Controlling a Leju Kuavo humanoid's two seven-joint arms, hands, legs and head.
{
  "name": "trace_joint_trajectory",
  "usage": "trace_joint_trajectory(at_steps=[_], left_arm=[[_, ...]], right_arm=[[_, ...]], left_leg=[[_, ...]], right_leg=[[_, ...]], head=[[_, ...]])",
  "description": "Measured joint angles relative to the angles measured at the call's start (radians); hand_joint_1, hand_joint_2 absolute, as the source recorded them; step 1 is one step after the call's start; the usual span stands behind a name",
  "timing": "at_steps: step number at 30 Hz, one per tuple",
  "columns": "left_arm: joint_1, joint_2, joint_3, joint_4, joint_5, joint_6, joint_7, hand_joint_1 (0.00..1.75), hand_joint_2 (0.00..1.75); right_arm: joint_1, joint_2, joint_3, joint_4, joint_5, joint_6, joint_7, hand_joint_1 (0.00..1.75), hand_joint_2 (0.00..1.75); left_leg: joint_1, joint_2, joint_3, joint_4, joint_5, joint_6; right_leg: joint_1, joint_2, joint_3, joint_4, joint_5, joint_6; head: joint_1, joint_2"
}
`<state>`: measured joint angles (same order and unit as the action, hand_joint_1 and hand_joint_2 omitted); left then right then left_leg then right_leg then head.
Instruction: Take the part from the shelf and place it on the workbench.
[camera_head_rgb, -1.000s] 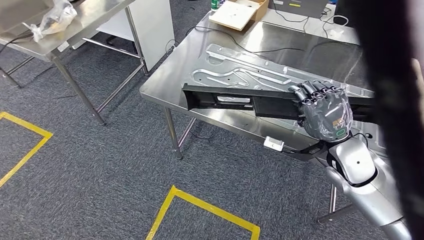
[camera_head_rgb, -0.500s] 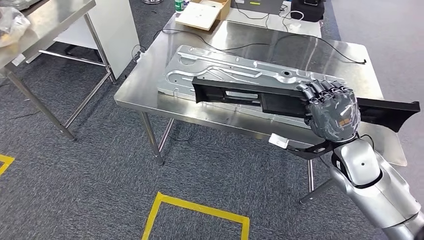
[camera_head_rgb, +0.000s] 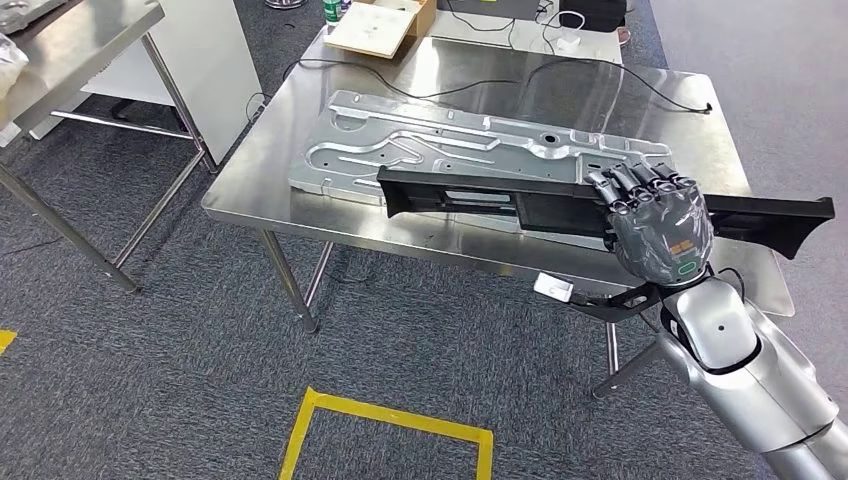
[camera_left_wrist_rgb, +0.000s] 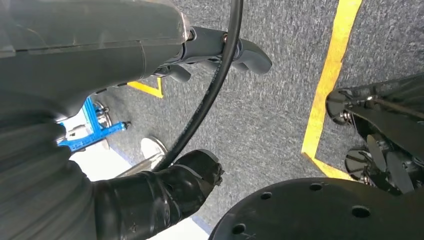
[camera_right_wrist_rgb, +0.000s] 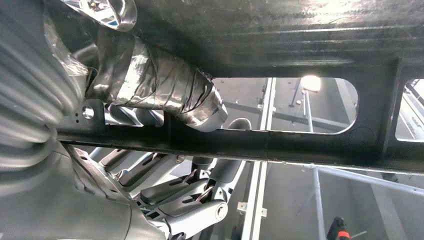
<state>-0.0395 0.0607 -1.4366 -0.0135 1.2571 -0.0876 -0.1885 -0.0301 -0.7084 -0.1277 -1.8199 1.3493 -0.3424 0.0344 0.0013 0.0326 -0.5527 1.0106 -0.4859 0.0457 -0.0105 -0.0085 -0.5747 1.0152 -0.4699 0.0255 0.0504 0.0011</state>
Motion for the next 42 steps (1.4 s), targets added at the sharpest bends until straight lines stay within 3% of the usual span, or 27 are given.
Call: trace_joint_trajectory(at_steps=[9, 12, 14, 16, 18, 19, 20, 21, 24, 25, 27, 29, 31, 34, 35, 36, 37, 39, 41, 42], left_arm=[[0.0, 0.0, 0.0, 0.0, 0.005, -0.005, -0.001, 0.0, 1.75], [0.0, 0.0, 0.0, 0.0, 0.009, -0.008, 0.0, 0.0, 1.75], [0.0, -0.002, 0.0, 0.0, 0.01, -0.009, 0.001, 0.0, 1.75], [0.0, -0.004, 0.0, 0.0, 0.01, -0.009, 0.002, 0.0, 1.75], [0.002, -0.006, 0.0, 0.0, 0.01, -0.009, 0.002, 0.0, 1.75], [0.002, -0.007, 0.0, 0.0, 0.01, -0.009, 0.002, 0.0, 1.75], [0.003, -0.008, 0.0, 0.0, 0.01, -0.009, 0.003, 0.0, 1.75], [0.004, -0.009, 0.0, 0.0, 0.01, -0.009, 0.003, 0.0, 1.75], [0.005, -0.007, 0.0, 0.001, 0.01, -0.009, 0.003, 0.0, 1.75], [0.005, -0.007, 0.0, 0.002, 0.008, -0.008, 0.003, 0.0, 1.75], [0.0, -0.022, -0.004, 0.005, -0.008, 0.012, 0.012, 0.0, 1.75], [-0.01, -0.07, -0.016, 0.005, -0.03, 0.066, 0.037, 0.0, 1.75], [-0.017, -0.118, -0.026, 0.005, -0.04, 0.118, 0.061, 0.0, 1.75], [-0.023, -0.148, -0.034, 0.005, -0.04, 0.14, 0.072, 0.0, 1.75], [-0.024, -0.152, -0.037, 0.005, -0.039, 0.139, 0.071, 0.0, 1.75], [-0.025, -0.153, -0.039, 0.005, -0.039, 0.137, 0.07, 0.0, 1.75], [-0.025, -0.154, -0.041, 0.005, -0.039, 0.135, 0.07, 0.0, 1.75], [-0.024, -0.157, -0.045, 0.005, -0.039, 0.131, 0.069, 0.0, 1.75], [-0.023, -0.159, -0.049, 0.005, -0.039, 0.129, 0.067, 0.0, 1.75], [-0.022, -0.159, -0.051, 0.005, -0.038, 0.128, 0.066, 0.0, 1.75]], right_arm=[[-0.014, 0.0, 0.029, 0.015, 0.005, 0.002, -0.002, 1.75, 1.75], [-0.016, -0.005, 0.037, 0.019, 0.011, 0.004, -0.003, 1.75, 1.75], [-0.018, -0.013, 0.041, 0.021, 0.015, 0.005, -0.003, 1.75, 1.75], [-0.02, -0.02, 0.044, 0.023, 0.017, 0.006, -0.003, 1.75, 1.75], [-0.021, -0.022, 0.048, 0.026, 0.017, 0.007, -0.003, 1.75, 1.75], [-0.02, -0.022, 0.05, 0.028, 0.017, 0.008, -0.003, 1.75, 1.75], [-0.019, -0.022, 0.052, 0.03, 0.017, 0.008, -0.003, 1.75, 1.75], [-0.019, -0.022, 0.053, 0.032, 0.017, 0.008, -0.003, 1.75, 1.75], [-0.019, -0.022, 0.054, 0.035, 0.017, 0.009, -0.003, 1.75, 1.75], [-0.018, -0.022, 0.055, 0.036, 0.019, 0.011, -0.001, 1.75, 1.75], [-0.005, -0.021, 0.054, 0.033, 0.037, 0.015, 0.017, 1.75, 1.75], [0.031, -0.016, 0.046, 0.012, 0.07, 0.017, 0.049, 1.75, 1.75], [0.067, -0.007, 0.032, -0.023, 0.095, 0.017, 0.067, 1.75, 1.75], [0.077, 0.019, 0.028, -0.049, 0.123, 0.024, 0.072, 1.75, 1.75], [0.075, 0.029, 0.031, -0.051, 0.133, 0.029, 0.075, 1.75, 1.75], [0.072, 0.038, 0.035, -0.051, 0.141, 0.033, 0.078, 1.75, 1.75], [0.068, 0.046, 0.039, -0.051, 0.147, 0.035, 0.081, 1.75, 1.75], [0.062, 0.056, 0.044, -0.052, 0.154, 0.035, 0.09, 1.75, 1.75], [0.06, 0.064, 0.047, -0.052, 0.156, 0.034, 0.098, 1.75, 1.75], [0.061, 0.067, 0.048, -0.052, 0.156, 0.034, 0.101, 1.75, 1.75]], left_leg=[[0.0, -0.001, 0.0, -0.003, 0.003, -0.007], [-0.003, -0.001, -0.003, -0.003, 0.001, 0.001], [0.004, 0.0, 0.01, -0.028, 0.012, 0.01], [0.013, 0.003, 0.028, -0.057, 0.027, 0.014], [0.014, 0.005, 0.034, -0.064, 0.03, 0.015], [0.016, 0.005, 0.034, -0.063, 0.028, 0.012], [0.019, 0.005, 0.034, -0.059, 0.025, 0.008], [0.023, 0.004, 0.034, -0.054, 0.02, 0.002], [0.037, 0.001, 0.034, -0.021, -0.006, -0.028], [0.037, -0.001, 0.033, -0.011, -0.015, -0.039], [0.032, -0.003, 0.032, -0.003, -0.023, -0.052], [0.035, -0.004, 0.035, -0.001, -0.031, -0.059], [0.037, -0.01, 0.011, 0.055, -0.067, -0.059], [0.024, -0.022, -0.099, 0.255, -0.142, -0.047], [0.017, -0.024, -0.129, 0.296, -0.142, -0.039], [0.01, -0.026, -0.141, 0.3, -0.124, -0.028], [0.003, -0.027, -0.135, 0.266, -0.087, -0.014], [-0.013, -0.035, -0.091, 0.141, -0.008, 0.02], [-0.023, -0.04, -0.056, 0.053, 0.019, 0.039], [-0.025, -0.04, -0.048, 0.037, 0.015, 0.04]], right_leg=[[0.003, -0.001, -0.003, 0.005, -0.002, -0.005], [-0.003, -0.002, 0.0, -0.002, 0.002, -0.002], [-0.002, -0.003, 0.004, -0.005, 0.001, 0.003], [-0.003, 0.001, -0.018, 0.048, -0.034, 0.012], [-0.011, 0.005, -0.078, 0.171, -0.094, 0.023], [-0.017, 0.005, -0.107, 0.224, -0.11, 0.03], [-0.023, 0.005, -0.125, 0.252, -0.11, 0.037], [-0.03, 0.004, -0.122, 0.238, -0.088, 0.044], [-0.044, 0.0, -0.045, 0.068, 0.002, 0.067], [-0.044, 0.002, -0.03, 0.035, 0.01, 0.062], [-0.039, 0.009, -0.029, 0.031, 0.0, 0.038], [-0.039, 0.011, -0.028, 0.036, -0.007, 0.013], [-0.037, 0.011, -0.022, 0.035, -0.012, -0.004], [-0.024, 0.018, -0.014, 0.034, -0.021, -0.022], [-0.017, 0.022, -0.01, 0.034, -0.024, -0.027], [-0.01, 0.025, -0.004, 0.034, -0.029, -0.031], [-0.004, 0.029, 0.004, 0.034, -0.033, -0.033], [0.004, 0.035, 0.018, 0.033, -0.044, -0.035], [0.006, 0.04, 0.023, 0.029, -0.05, -0.029], [0.006, 0.041, 0.024, 0.03, -0.046, -0.023]], head=[[0.0, 0.0], [0.0, 0.0], [0.0, 0.0], [0.001, 0.0], [0.001, 0.0], [0.001, 0.0], [0.001, 0.0], [0.001, 0.0], [0.002, 0.0], [0.003, 0.0], [0.003, 0.0], [0.001, 0.0], [0.001, 0.0], [0.001, 0.0], [0.001, 0.0], [0.001, 0.0], [0.001, 0.0], [0.001, 0.0], [0.002, 0.0], [0.002, 0.0]])
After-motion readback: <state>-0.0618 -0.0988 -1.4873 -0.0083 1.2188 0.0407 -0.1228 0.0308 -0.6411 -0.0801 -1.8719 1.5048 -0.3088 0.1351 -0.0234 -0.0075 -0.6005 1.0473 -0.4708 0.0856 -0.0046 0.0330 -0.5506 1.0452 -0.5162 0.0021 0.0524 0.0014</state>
